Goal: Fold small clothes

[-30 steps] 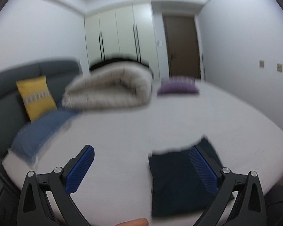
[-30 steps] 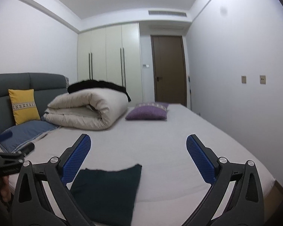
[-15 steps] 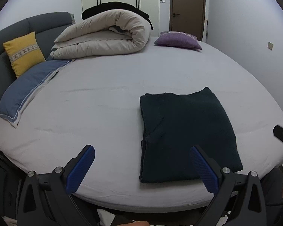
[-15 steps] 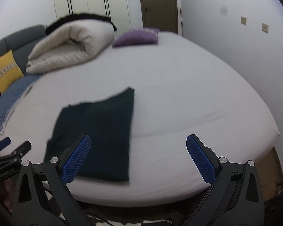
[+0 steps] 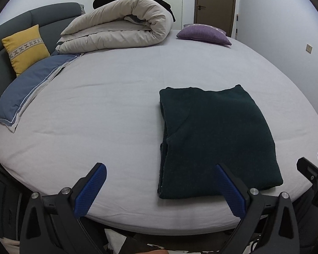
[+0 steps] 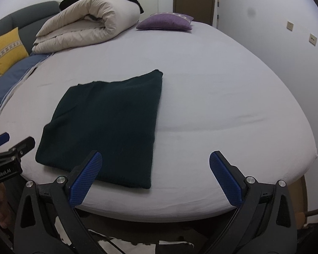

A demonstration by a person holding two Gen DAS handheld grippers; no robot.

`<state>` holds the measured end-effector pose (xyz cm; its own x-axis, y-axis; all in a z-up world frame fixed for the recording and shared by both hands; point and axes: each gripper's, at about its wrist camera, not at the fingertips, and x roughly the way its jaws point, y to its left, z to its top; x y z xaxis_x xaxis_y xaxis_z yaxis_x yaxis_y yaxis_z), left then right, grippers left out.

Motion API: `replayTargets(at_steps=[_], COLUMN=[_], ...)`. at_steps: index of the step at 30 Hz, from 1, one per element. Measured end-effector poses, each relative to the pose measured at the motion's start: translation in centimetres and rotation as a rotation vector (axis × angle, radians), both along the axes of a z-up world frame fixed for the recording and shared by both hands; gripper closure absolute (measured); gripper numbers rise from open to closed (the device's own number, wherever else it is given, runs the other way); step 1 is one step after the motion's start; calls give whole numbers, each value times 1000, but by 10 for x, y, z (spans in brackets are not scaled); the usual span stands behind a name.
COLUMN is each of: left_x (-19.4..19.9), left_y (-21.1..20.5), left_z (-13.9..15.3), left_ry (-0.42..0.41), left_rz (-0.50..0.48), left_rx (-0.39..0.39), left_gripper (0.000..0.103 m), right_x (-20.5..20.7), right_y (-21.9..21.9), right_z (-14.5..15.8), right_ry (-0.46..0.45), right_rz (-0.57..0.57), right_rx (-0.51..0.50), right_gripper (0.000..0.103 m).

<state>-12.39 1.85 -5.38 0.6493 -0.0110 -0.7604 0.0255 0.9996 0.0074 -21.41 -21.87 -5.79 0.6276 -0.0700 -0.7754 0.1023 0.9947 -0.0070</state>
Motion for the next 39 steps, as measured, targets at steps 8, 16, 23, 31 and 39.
replayTargets(at_steps=[8,16,23,31,39], left_x=[2,1,1,2,1], left_y=[1,1,2,3,3], left_z=[-2,-4,-5,-7,-8], left_ry=[10,20,26,30,31], left_rz=[-4,-3,-1,3,4], left_rx=[0,-7,-11,-15,-16], left_gripper=[0,0,0,0,0], right_x=[3,6,5,5,5], right_y=[5,8,17,26,30], right_z=[-3,-7,-8,-11,-13], right_ry=[24,38,42,48,51], right_rz=[14,10,3,1,1], right_rx=[2,13,15,16,17], right_gripper=[0,0,0,0,0])
